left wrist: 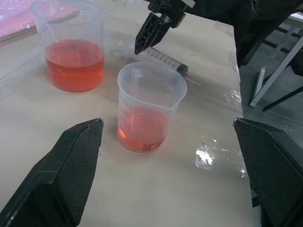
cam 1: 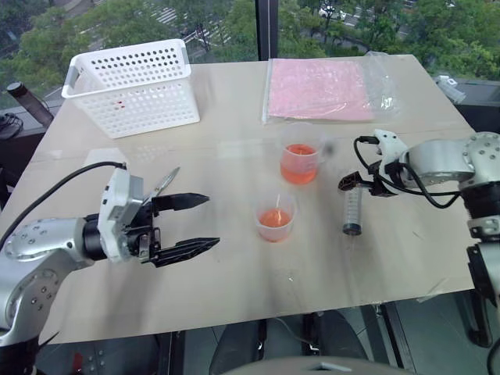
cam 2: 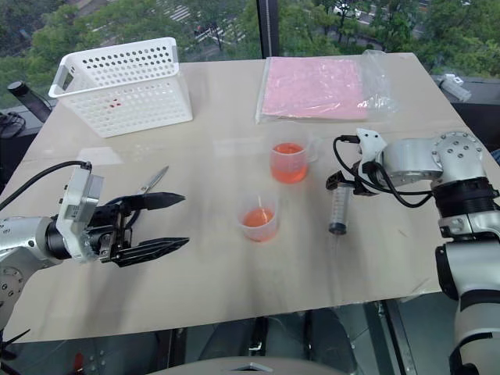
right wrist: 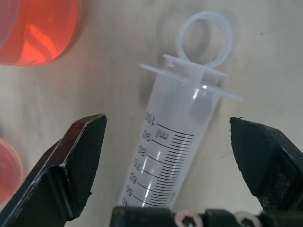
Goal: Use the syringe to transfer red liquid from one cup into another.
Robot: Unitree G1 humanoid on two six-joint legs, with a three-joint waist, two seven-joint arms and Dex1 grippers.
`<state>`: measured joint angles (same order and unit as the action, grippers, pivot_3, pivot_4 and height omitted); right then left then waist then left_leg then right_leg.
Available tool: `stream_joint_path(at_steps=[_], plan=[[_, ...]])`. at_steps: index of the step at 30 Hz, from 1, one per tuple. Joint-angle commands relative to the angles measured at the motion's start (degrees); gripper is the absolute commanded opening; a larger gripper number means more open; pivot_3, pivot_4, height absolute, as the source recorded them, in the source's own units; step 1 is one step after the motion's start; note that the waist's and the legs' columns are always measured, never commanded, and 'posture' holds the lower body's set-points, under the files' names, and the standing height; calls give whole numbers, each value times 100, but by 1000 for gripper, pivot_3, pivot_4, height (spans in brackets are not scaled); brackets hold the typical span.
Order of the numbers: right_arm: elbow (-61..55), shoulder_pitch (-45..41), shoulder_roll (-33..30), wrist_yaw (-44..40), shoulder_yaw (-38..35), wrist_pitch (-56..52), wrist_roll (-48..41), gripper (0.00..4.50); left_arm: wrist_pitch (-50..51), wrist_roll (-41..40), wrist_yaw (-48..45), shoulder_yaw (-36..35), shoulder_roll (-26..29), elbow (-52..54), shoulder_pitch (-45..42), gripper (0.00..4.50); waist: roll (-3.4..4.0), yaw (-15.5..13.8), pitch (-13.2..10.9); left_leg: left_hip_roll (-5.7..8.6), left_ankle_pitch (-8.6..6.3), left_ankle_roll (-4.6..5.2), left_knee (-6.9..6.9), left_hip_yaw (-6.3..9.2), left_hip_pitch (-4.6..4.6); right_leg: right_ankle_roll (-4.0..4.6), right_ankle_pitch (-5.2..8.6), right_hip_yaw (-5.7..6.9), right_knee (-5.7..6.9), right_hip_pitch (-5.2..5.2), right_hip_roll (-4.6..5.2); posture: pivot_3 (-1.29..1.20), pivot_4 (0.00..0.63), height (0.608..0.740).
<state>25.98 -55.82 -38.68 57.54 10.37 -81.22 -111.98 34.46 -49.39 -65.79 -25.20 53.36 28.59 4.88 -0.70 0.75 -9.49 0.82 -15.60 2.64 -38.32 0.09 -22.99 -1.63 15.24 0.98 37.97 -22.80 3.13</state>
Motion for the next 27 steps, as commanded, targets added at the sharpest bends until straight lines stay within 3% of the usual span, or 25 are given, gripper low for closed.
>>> stream_joint_path(at_steps=[1,5,6,9,11,14,16,20,23,25,27], plan=[[226,-261,8,144,-14,-112,-102,4500,-111,-108,-49,-312,12,189,84,4483,1,2,0,0,0,0,0,0,0,0,0,0,0,0,0,0,150,740],[457,-253,-27,139,58,-145,-74,4500,-48,-219,154,-464,-131,405,306,4483,1,3,0,0,-3,5,0,0,0,0,0,0,-1,0,0,0,150,740],[514,-246,-28,122,76,-156,-54,4080,-49,-235,180,-495,-167,488,396,4500,1,3,0,0,-3,6,0,-1,-1,0,0,0,-3,0,0,0,150,740],[665,-290,41,-66,160,-343,164,3364,-51,-264,226,-547,-213,608,546,4500,2,4,0,0,-3,4,1,-1,-1,0,0,0,-3,-1,1,0,150,740],[741,-328,148,-350,192,-520,460,2217,-64,-273,285,-564,-238,598,568,4500,3,3,0,0,-5,9,2,-1,1,0,0,0,-1,0,0,0,150,740],[809,-330,295,-799,132,-651,1063,1522,-119,-237,345,-519,-277,584,546,4500,2,16,4,-1,-12,20,1,-1,4,0,0,0,0,1,-1,0,150,740],[566,-279,254,-1212,19,-793,1416,1514,-109,-269,451,-501,-325,576,501,4500,-6,20,9,-2,-13,22,1,-1,8,0,0,0,-1,5,-1,0,150,740],[-1986,321,-700,-2986,-535,-1128,1279,1512,-42,-338,735,-393,-484,412,301,4500,17,-64,-5,-1,-20,34,-1,8,-7,-1,0,11,-9,0,2,0,150,740],[-3819,1097,-1470,-4478,-1654,-1090,1091,1509,-105,-245,759,-129,-599,186,106,4500,20,-132,-4,-1,-21,35,-1,16,-45,-2,-1,20,-9,-34,0,0,150,740],[-4636,1482,-1605,-5156,-2516,-506,874,1493,-103,-237,784,69,-680,33,-104,4500,22,-154,-4,1,-20,34,-10,20,-90,-5,-2,29,-5,-74,0,0,150,740],[-4788,1658,-1467,-5309,-2879,280,753,1492,-121,-206,746,166,-691,-81,-232,4500,8,-104,2,-1,-20,34,-8,22,-90,-5,-2,32,-5,-72,-1,0,150,740]])
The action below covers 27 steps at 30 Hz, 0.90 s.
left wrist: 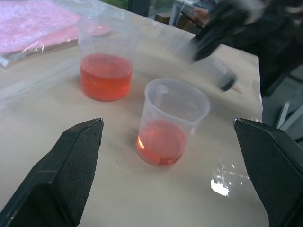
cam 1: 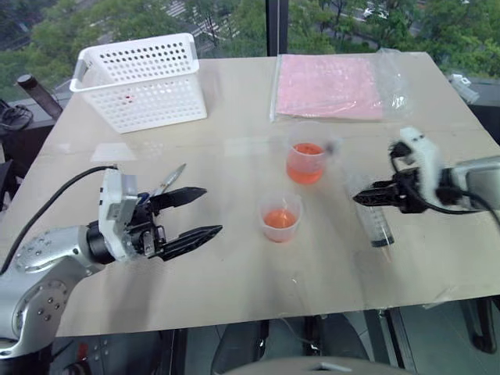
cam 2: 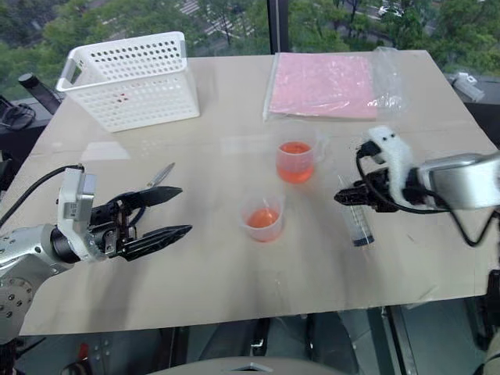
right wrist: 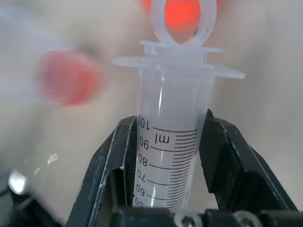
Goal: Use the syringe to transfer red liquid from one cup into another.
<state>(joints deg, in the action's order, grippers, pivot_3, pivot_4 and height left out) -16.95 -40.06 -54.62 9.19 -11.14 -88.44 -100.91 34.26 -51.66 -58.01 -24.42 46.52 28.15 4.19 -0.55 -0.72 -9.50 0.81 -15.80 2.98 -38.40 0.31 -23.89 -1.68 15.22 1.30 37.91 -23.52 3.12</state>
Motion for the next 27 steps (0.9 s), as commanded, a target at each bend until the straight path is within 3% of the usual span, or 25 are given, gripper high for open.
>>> stream_joint_path(at_steps=[1,3,5,8,11,23,27], plan=[[-623,0,478,-371,-839,1587,-191,1491,-62,1,-11,132,-9,-157,-291,4500,-8,83,3,-1,0,0,0,-5,6,-1,-1,-8,3,1,-1,0,150,740],[-781,-292,1302,-144,-818,2620,299,1491,2,-9,76,238,-26,-327,-551,4500,-16,182,8,-1,0,0,-2,-8,27,-5,-4,-14,7,17,-1,0,150,740],[-786,-689,1816,-306,-259,3298,1726,1490,96,-95,183,363,-74,-440,-924,4500,-3,200,3,-4,0,0,-4,-15,37,-6,-4,-27,14,19,-9,0,150,740],[-543,-1123,2065,-825,920,4410,4140,1477,257,-223,373,454,-125,-684,-1546,4500,-4,156,4,-2,3,-4,-10,-21,42,-7,-5,-32,29,14,-11,0,150,740],[-218,-1093,2303,-1214,1501,5162,5428,1475,312,-207,608,451,-199,-818,-1937,4500,-14,131,10,0,22,-35,-23,-17,13,-7,-5,-30,44,-14,-12,0,150,740],[728,-29,3344,-2284,1788,6438,7098,1467,643,77,2390,674,-636,-1117,-3680,4500,-18,159,8,6,24,-40,-13,-17,10,-12,-8,-31,26,-13,-3,0,150,740],[1220,115,3751,-2611,1913,6921,7574,1465,1328,368,3060,1073,-573,-1548,-4692,4500,-20,157,7,10,29,-47,-23,-17,16,-12,-8,-36,54,-15,-11,0,150,740]])
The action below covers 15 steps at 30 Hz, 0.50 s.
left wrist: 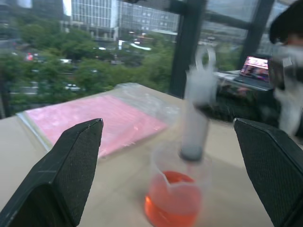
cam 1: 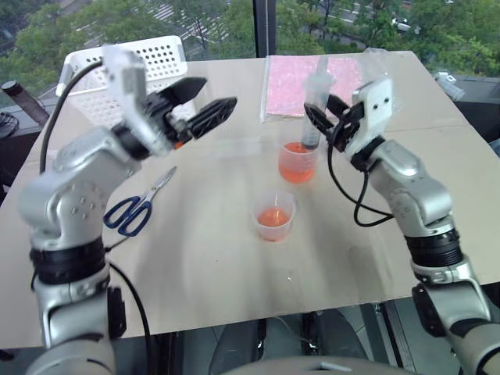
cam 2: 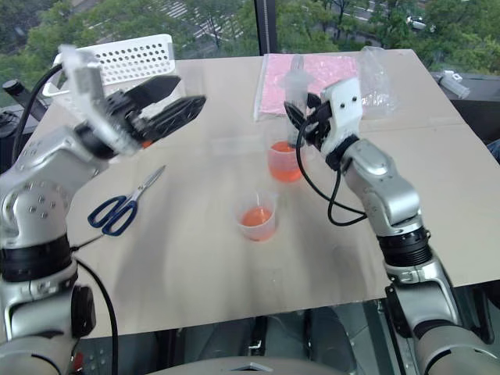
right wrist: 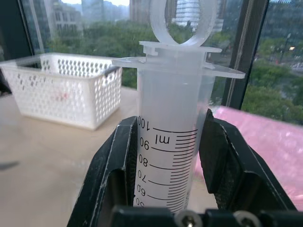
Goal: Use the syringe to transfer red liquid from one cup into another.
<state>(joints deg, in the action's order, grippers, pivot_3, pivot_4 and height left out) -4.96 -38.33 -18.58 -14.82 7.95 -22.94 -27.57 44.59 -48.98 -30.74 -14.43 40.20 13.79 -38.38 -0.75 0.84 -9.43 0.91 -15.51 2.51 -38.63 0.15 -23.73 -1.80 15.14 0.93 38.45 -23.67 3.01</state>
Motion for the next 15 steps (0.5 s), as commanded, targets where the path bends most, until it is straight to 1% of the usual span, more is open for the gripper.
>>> stream_joint_path(at_steps=[1,5,10,15], plan=[[136,-97,248,-216,-2,393,295,1465,402,162,219,230,92,-300,-672,4500,0,9,0,2,0,0,-1,0,0,0,0,0,4,-1,0,0,150,740],[530,-93,490,-380,49,675,663,1464,327,683,-211,823,48,-1143,-1450,4500,1,8,0,8,4,-6,-9,3,2,0,0,-1,17,-3,-20,0,150,740],[469,75,635,-691,14,930,858,1464,-60,1366,-983,1500,-187,-2187,-2304,4500,1,-1,-1,11,5,-8,-11,5,0,0,1,-2,20,-4,-20,0,150,740],[504,110,658,-793,-9,1044,1117,1464,-342,1894,-1444,1870,-455,-2694,-2644,4500,1,31,-1,13,5,-9,-12,4,1,0,1,-5,24,-5,-19,0,150,740]])
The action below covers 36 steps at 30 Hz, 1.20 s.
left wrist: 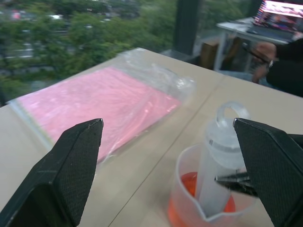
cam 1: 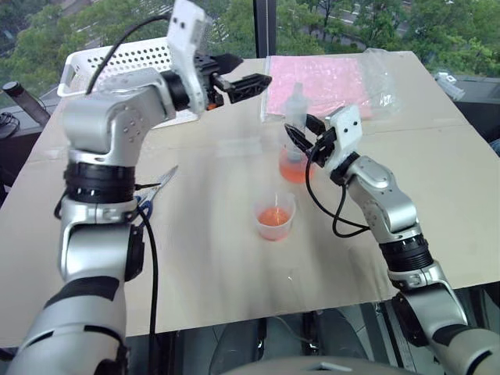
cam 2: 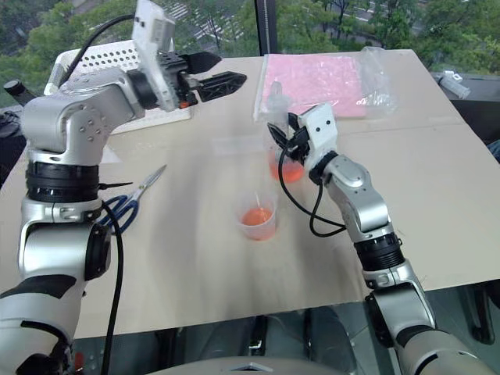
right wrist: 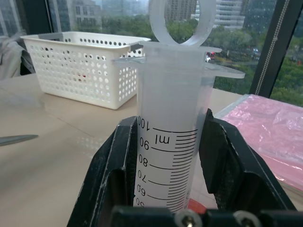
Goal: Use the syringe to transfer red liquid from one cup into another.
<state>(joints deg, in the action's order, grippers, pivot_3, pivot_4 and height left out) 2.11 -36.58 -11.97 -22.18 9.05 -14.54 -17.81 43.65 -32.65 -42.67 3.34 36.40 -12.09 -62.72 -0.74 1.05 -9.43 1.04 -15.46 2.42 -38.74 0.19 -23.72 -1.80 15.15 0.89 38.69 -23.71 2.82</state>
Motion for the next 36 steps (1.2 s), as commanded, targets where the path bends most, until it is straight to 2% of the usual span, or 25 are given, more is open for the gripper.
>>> stream_joint_path(at_steps=[1,11,18,21,31,36], plan=[[-213,-72,16,-78,-128,214,159,1464,-285,332,-294,143,-185,-164,-263,4500,0,13,0,0,0,-1,0,0,0,0,0,-2,3,-2,0,0,150,740],[-382,-42,75,-515,-147,274,140,1460,-611,774,-545,176,-678,-360,-372,4500,0,11,0,-1,1,-2,-2,-1,-2,0,0,-6,12,-9,11,0,150,740],[-426,-21,47,-885,-264,274,4,1458,-656,993,-891,49,-502,-764,-595,4500,0,14,0,0,1,-2,-7,-1,-3,0,0,-5,15,-9,7,0,150,740],[-399,-48,-64,-1191,-243,191,-84,1457,-726,957,-1149,96,-593,-668,-535,4500,0,9,0,0,1,-2,-11,-1,-4,0,0,-5,15,-9,7,0,150,740],[-145,-196,-285,-2012,-339,-156,-424,1443,-1784,1351,-1996,273,-805,-1074,-490,4500,0,17,0,-1,1,-1,-15,-1,-4,0,0,-5,16,-9,8,0,150,740],[-1,-294,-313,-2176,-386,-169,-413,1443,-2146,1480,-2311,249,-872,-1459,-622,2313,0,-1,0,0,1,-1,-20,-2,-7,0,0,-4,16,-9,3,0,150,740]])
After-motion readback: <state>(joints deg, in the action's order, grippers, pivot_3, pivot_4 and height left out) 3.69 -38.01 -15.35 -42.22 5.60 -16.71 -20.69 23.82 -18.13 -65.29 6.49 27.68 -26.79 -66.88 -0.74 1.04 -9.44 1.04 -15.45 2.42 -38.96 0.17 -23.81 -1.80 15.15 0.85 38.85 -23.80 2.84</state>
